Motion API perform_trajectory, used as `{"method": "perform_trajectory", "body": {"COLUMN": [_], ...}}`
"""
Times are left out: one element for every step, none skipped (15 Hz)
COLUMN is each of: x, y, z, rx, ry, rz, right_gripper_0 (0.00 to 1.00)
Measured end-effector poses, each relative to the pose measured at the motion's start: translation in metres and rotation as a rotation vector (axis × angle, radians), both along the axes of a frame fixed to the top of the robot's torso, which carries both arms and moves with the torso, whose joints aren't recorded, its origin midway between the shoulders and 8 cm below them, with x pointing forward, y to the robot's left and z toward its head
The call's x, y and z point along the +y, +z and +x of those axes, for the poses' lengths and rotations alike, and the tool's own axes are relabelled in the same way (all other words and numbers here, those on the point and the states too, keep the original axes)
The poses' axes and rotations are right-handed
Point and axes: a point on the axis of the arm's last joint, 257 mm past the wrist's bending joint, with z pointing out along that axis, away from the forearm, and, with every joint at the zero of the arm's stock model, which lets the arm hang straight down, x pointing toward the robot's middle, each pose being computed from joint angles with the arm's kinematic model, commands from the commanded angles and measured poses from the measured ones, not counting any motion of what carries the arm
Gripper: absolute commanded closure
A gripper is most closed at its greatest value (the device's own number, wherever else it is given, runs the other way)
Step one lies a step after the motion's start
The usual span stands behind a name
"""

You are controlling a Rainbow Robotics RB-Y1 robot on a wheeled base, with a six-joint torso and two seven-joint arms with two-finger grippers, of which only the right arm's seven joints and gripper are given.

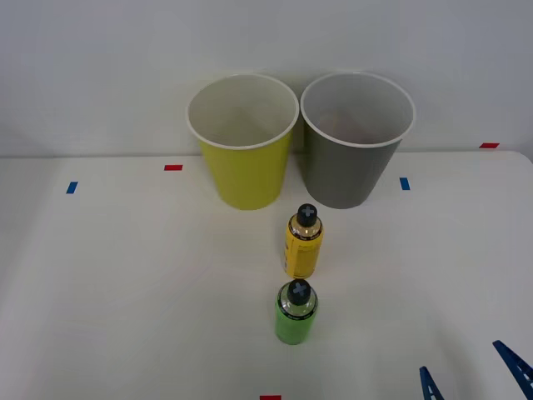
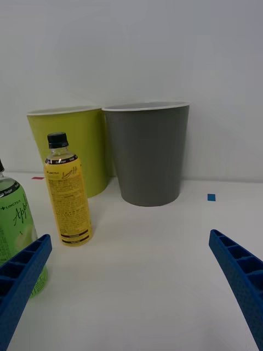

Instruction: Put cans in the gray bin, plastic bottles in the light green bin

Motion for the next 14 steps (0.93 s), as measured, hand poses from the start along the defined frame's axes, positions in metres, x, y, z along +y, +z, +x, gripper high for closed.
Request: {"method": "perform_trajectory", "body": {"x": [-0.0011,-0.0017,-0.0020,-0.0020,-0.0021,-0.0021,-0.0021,-0.0021,-0.0021,-0.0021,-0.0021,-0.0021,-0.0021,-0.0021], "y": [0.0001,0.0001,0.0001,0.0001,0.0001,0.0001,0.0001,0.0001,0.0001,0.0001,0.0001,0.0001,0.0001,0.0001], "z": [-0.0003,-0.0005,-0.0006,-0.0006,-0.0006,-0.0006,-0.0006,-0.0006,-0.0006,-0.0006,-0.0006,-0.0006,-0.0007,-0.0007], "rx": [-0.001,-0.001,-0.002,-0.002,-0.002,-0.002,-0.002,-0.002,-0.002,-0.002,-0.002,-0.002,-0.002,-0.002], "ry": [-0.002,-0.003,-0.003,-0.003,-0.003,-0.003,-0.003,-0.003,-0.003,-0.003,-0.003,-0.003,-0.003,-0.003], "rz": [-0.005,-0.010,-0.011,-0.012,-0.012,-0.012,-0.012,-0.012,-0.012,-0.012,-0.012,-0.012,-0.012,-0.012], "right_gripper_0": [0.00,0.00,0.00,0.00,0.00,0.00,0.00,0.00,0.00,0.00,0.00,0.00,0.00,0.00]}}
